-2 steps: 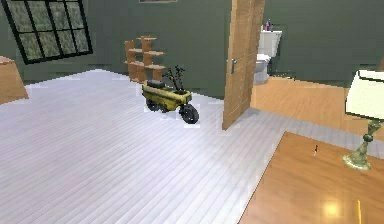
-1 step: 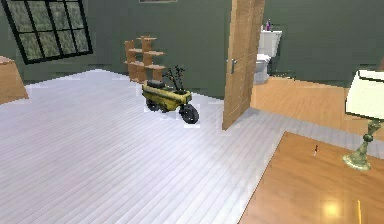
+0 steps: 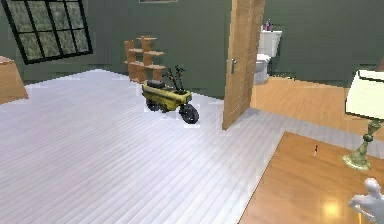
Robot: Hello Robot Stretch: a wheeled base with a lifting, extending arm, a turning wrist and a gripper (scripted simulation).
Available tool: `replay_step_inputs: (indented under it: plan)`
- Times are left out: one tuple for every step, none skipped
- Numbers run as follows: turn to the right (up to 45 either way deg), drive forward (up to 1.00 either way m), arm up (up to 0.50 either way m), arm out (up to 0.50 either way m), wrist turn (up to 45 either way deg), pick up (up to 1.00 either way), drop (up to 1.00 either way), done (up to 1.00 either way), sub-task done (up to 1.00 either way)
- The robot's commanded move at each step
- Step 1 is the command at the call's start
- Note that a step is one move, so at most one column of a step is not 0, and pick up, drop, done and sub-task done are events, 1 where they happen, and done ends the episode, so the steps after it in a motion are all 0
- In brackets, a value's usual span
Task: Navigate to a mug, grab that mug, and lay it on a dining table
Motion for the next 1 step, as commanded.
replay_step_inputs:
  plan:
    - [0.0,0.00,0.10,0.00,0.0,0.00,0.00,0.00,0.00]
